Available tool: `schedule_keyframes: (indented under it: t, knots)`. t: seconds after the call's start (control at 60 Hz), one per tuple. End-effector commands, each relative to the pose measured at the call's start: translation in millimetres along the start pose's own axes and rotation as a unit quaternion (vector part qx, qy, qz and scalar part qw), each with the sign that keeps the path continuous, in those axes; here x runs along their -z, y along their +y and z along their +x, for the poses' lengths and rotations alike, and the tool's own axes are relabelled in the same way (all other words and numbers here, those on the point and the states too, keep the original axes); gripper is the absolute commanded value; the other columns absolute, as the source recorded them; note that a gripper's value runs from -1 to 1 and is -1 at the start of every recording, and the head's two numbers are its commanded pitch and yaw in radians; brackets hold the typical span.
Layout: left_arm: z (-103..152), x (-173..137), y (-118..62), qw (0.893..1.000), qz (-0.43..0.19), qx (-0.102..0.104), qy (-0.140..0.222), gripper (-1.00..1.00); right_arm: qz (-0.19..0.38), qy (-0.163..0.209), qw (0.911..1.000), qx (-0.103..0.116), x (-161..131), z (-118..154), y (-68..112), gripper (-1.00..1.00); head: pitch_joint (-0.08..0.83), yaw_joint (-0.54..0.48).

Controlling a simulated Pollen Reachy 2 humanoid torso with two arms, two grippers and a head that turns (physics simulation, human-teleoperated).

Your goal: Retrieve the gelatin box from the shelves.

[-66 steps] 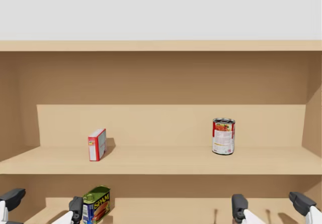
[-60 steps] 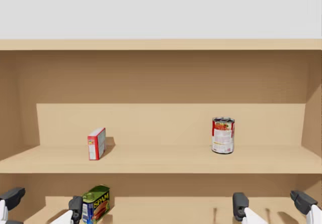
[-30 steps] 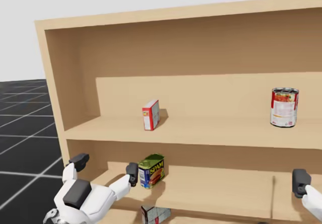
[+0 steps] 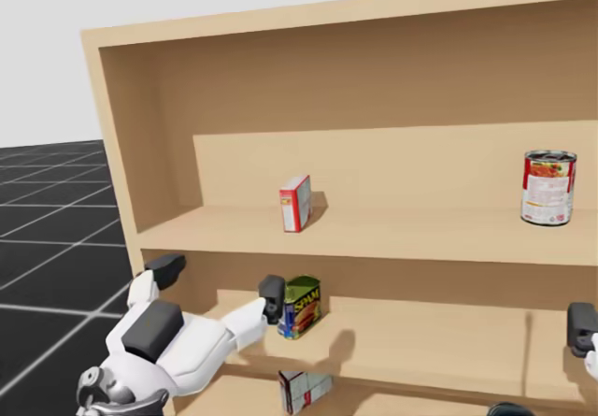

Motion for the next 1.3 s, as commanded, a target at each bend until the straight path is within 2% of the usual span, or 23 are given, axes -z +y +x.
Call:
schedule_keyframes:
  t: [0.017, 0.067, 0.217, 0.383, 0.417, 0.5, 0.733, 0.85, 0.917, 1.117, 1.133, 1.15, 1.167, 1.183, 1.2, 1.233, 1.3]
  knots:
    - [36, 0, -9.5, 1.0, -0.023, -0.004, -0.005, -1.0, -0.004, 0.001, 1.0, 0.006, -1, -1, 1.5, -1.0, 0.143, 0.26]
    - [43, 4, -11.6, 0.999, -0.035, -0.015, -0.002, -1.0, -0.005, 0.001, 1.0, 0.006, -1, -1, 1.2, -1.0, 0.145, 0.27]
    - [52, 22, -17.8, 0.999, -0.045, -0.011, 0.007, -1.0, -0.007, 0.001, 1.0, 0.004, -1, -2, 0.9, -1.0, 0.145, 0.27]
    - [56, 56, -21.5, 0.998, -0.05, -0.027, 0.029, -1.0, -0.01, 0.0, 0.9999, 0.004, 0, -2, 0.4, -1.0, 0.148, 0.27]
    - [55, 63, -21.6, 0.998, -0.042, -0.024, 0.031, -1.0, -0.011, -0.001, 0.9999, 0.004, 0, -2, 0.2, -1.0, 0.148, 0.27]
    - [52, 83, -21.7, 0.998, -0.036, -0.038, 0.045, -1.0, -0.012, -0.002, 0.9999, 0.005, -1, -1, -0.8, -1.0, 0.149, 0.27]
    - [46, 124, -25.3, 0.995, -0.017, -0.059, 0.077, -1.0, -0.006, -0.008, 0.9998, 0.014, -3, 4, -2.0, -1.0, 0.151, 0.27]
    - [36, 139, -24.9, 0.994, -0.002, -0.058, 0.097, -1.0, -0.005, -0.009, 0.9998, 0.018, -3, 5, -2.9, -1.0, 0.157, 0.27]
    - [31, 146, -24.2, 0.992, 0.0, -0.066, 0.109, -1.0, -0.005, -0.009, 0.9998, 0.019, -3, 5, -3.0, -1.0, 0.159, 0.27]
    - [23, 158, -23.4, 0.991, 0.001, -0.07, 0.118, -1.0, -0.005, -0.011, 0.9997, 0.02, -4, 7, -3.3, -1.0, 0.165, 0.27]
    - [23, 158, -23.7, 0.991, 0.003, -0.068, 0.116, -0.94, -0.005, -0.011, 0.9997, 0.02, -4, 7, -3.2, -1.0, 0.166, 0.27]
    - [23, 158, -24.2, 0.991, 0.007, -0.065, 0.113, -0.75, -0.005, -0.011, 0.9997, 0.02, -4, 7, -3.2, -1.0, 0.166, 0.27]
    - [24, 157, -24.7, 0.992, 0.01, -0.062, 0.11, -0.18, -0.005, -0.011, 0.9997, 0.02, -4, 6, -3.2, -1.0, 0.167, 0.27]
    - [24, 157, -24.6, 0.992, 0.008, -0.064, 0.109, 0.11, -0.005, -0.011, 0.9997, 0.02, -4, 6, -3.1, -1.0, 0.166, 0.27]
    - [25, 155, -25.1, 0.992, 0.006, -0.063, 0.108, 0.85, -0.005, -0.011, 0.9997, 0.02, -4, 6, -3.0, -1.0, 0.167, 0.27]
    - [26, 154, -26.0, 0.993, 0.007, -0.06, 0.105, 0.98, -0.005, -0.011, 0.9997, 0.02, -4, 7, -3.0, -1.0, 0.167, 0.27]
    - [29, 150, -27.1, 0.994, 0.009, -0.054, 0.098, 1.0, -0.005, -0.011, 0.9997, 0.02, -4, 6, -3.1, -1.0, 0.169, 0.27]
